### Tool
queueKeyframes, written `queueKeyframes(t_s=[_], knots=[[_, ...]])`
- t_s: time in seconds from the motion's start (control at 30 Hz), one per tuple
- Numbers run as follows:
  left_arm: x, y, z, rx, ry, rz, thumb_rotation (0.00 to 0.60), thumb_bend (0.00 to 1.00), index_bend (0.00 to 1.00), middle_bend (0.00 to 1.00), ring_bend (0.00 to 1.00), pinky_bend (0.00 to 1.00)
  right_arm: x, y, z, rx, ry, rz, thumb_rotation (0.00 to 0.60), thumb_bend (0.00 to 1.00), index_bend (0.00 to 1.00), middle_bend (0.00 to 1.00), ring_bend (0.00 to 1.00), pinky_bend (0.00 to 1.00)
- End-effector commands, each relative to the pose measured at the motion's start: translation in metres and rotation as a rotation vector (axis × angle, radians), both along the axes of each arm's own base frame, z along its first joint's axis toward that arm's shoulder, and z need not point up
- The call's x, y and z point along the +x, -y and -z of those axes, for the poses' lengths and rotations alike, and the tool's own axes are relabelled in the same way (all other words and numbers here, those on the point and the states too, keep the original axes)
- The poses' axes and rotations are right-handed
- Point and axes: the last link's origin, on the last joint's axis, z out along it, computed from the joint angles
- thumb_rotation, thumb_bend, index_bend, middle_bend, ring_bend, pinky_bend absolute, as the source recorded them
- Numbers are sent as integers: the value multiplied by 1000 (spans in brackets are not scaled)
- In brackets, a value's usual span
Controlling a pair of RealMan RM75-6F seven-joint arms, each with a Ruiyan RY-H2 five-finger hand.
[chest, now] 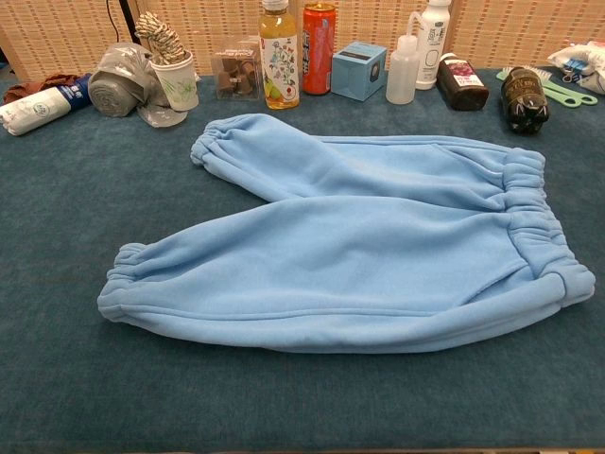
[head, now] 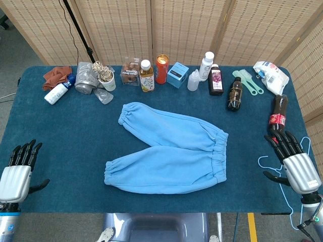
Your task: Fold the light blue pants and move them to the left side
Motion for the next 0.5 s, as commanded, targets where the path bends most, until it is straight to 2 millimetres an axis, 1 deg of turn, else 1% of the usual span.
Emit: queueKeyframes(t_s=[0.03, 0.17, 0.3, 0.37, 0.5], knots=[[0, 0, 0, 0, -1, 1, 600, 0, 0, 0, 0, 0, -2, 1, 2, 9, -9, 8, 600, 0, 0, 0, 0, 0], [-1, -1, 1, -1, 2, -7, 600, 0, 0, 0, 0, 0, -1, 1, 5, 21, -20, 4, 600, 0, 2, 0, 0, 0], [0, -1, 1, -3, 5, -5, 600, 0, 0, 0, 0, 0, 0, -1, 7, 40, -28, -5, 600, 0, 76, 0, 0, 0], [1, 0, 1, -6, 1, 2, 600, 0, 0, 0, 0, 0, 2, -3, 12, 63, -33, -20, 600, 0, 99, 0, 0, 0], [0, -1, 3, -12, 1, 1, 600, 0, 0, 0, 0, 0, 9, -11, 28, 149, -53, -70, 600, 0, 119, 0, 0, 0]])
